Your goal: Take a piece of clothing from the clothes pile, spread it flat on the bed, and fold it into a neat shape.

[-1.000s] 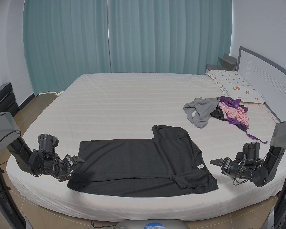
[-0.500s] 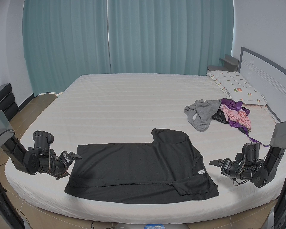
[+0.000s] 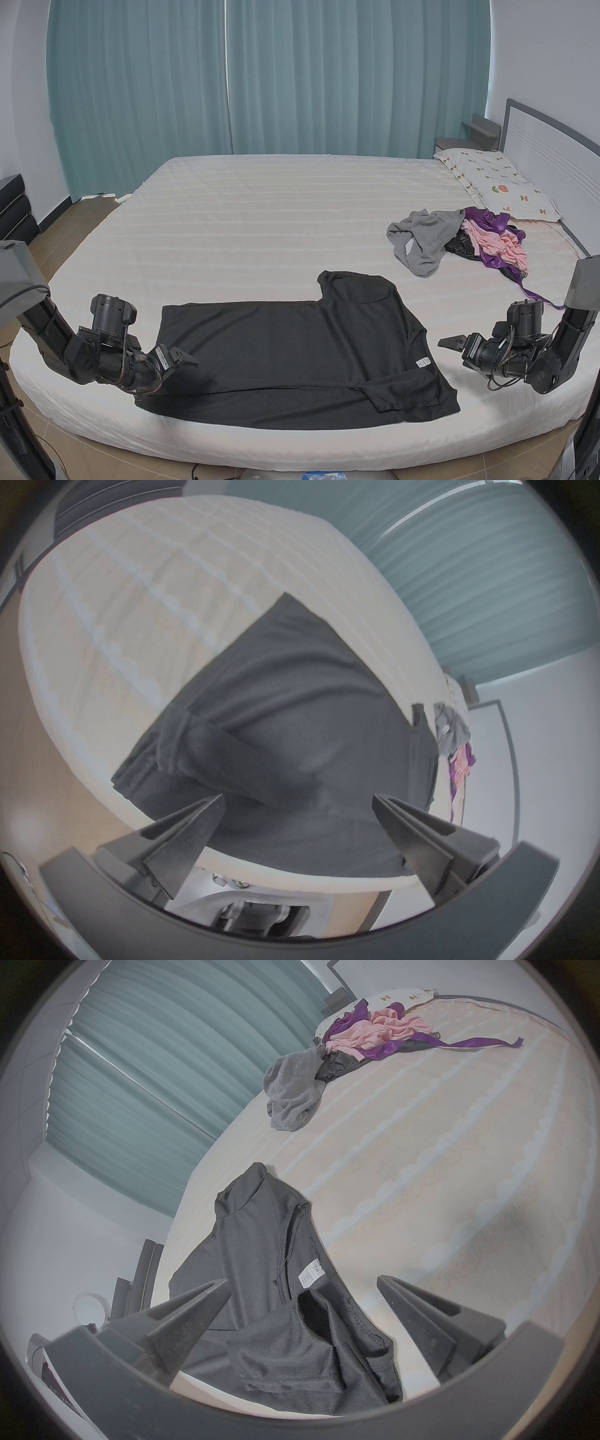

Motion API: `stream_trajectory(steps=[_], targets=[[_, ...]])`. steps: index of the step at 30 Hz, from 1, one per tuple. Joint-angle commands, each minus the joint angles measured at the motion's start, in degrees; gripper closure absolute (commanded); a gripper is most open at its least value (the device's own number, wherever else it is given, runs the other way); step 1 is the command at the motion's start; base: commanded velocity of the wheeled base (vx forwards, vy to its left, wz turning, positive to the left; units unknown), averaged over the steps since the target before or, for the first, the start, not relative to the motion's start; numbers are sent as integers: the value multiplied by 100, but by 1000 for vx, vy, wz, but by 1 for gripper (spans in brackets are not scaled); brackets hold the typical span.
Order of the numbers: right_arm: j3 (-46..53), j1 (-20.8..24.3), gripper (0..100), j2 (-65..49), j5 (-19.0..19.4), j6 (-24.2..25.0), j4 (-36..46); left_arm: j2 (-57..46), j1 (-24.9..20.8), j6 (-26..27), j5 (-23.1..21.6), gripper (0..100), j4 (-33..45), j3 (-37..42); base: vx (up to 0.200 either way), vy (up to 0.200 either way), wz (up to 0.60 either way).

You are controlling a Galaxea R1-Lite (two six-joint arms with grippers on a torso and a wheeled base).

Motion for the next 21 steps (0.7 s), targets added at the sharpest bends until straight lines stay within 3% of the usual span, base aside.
stream_trajectory(steps=[1,11,21], targets=[[-9,18,0,79,4,-2,-6,290,-119,173,8,0,3,104,0,0,0],[-9,18,0,88,-5,-2,-6,404,-40,217,52,0,-6,-19,0,0,0],[-26,18,0,96,-5,-10,-15,756,-31,410,606,0,-59,-230,0,0,0]])
